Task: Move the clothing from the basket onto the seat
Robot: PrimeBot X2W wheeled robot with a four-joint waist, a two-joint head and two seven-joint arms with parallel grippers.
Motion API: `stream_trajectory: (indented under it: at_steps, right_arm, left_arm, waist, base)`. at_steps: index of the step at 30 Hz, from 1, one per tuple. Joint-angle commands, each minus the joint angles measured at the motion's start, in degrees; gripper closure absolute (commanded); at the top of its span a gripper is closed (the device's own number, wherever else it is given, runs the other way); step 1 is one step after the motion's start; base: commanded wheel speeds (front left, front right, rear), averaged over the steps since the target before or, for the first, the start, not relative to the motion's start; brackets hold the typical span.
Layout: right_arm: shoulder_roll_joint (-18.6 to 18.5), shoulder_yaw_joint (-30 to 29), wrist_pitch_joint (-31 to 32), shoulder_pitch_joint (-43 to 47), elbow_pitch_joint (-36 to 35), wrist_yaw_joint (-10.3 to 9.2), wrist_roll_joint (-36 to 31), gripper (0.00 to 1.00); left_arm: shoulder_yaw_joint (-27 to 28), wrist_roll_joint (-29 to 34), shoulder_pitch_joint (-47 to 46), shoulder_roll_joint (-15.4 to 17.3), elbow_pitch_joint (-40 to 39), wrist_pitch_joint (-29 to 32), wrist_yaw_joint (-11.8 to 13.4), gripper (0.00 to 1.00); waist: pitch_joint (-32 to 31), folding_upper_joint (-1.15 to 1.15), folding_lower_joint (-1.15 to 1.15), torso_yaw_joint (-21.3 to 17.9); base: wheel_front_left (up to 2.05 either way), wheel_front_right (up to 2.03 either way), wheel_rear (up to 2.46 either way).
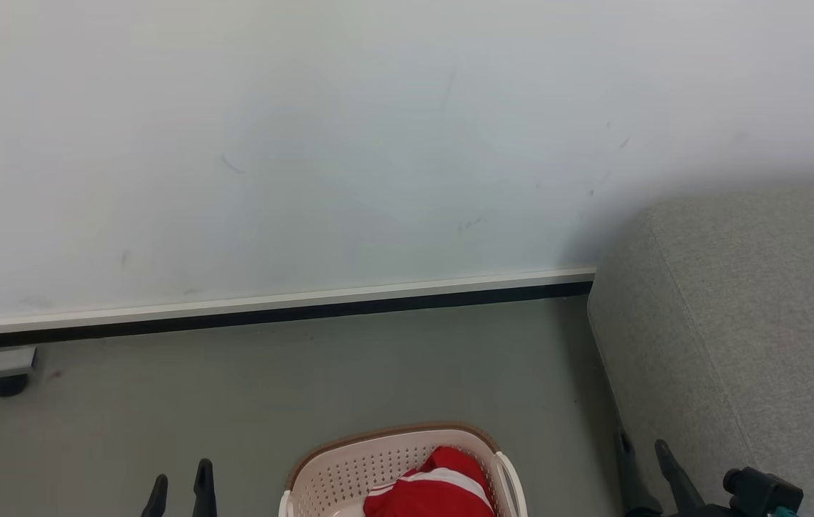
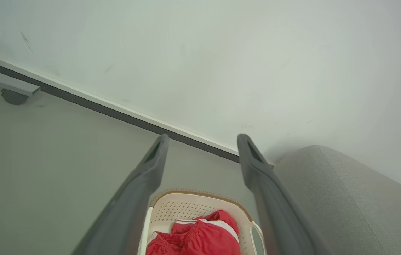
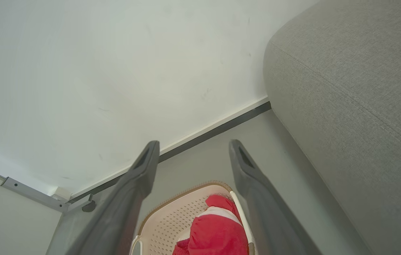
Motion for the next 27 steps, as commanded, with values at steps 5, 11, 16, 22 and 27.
stream_trajectory:
  at_steps: [5, 11, 16, 22, 27]
  right_arm:
    - [0.41, -0.15, 0.28, 0.52, -0.35, 0.02, -3.63, 0.00]
    - [0.70, -0.06, 0.66, 0.87, -0.49, 0.02, -7.05, 0.00]
    - [1.02, -0.53, 1.13, 1.25, -0.50, 0.02, -10.19, 0.00]
    - [1.32, -1.48, 1.82, 2.21, -0.74, 0.02, -13.48, 0.00]
    - [1.53, -1.91, 2.14, 2.34, -0.93, 0.02, -15.97, 0.00]
  left_arm:
    - [0.14, 3.36, 0.73, 0.47, -0.67, -1.24, -0.44, 0.00]
    - [-0.01, 7.03, 1.47, 0.48, -0.19, -2.15, -0.60, 0.00]
    - [-0.35, 10.04, 2.00, 0.49, 2.16, -3.02, -0.56, 0.00]
    - [-0.62, 12.31, 1.77, 0.55, 4.83, -3.85, 0.05, 0.00]
    - [-0.67, 13.86, 1.68, 0.76, 5.65, -4.56, 0.41, 0.00]
  waist:
    - [-0.20, 0.00, 0.00, 0.04]
    - [-0.67, 0.00, 0.00, 0.07]
    - [-1.31, 0.00, 0.00, 0.06]
    - [-1.94, 0.00, 0.00, -0.01]
    - [-2.37, 0.00, 0.00, -0.17]
  base:
    - [0.00, 0.00, 0.00]
    - [0.00, 0.00, 0.00]
    - [0.00, 0.00, 0.00]
    - [0.00, 0.00, 0.00]
    - [0.00, 0.00, 0.00]
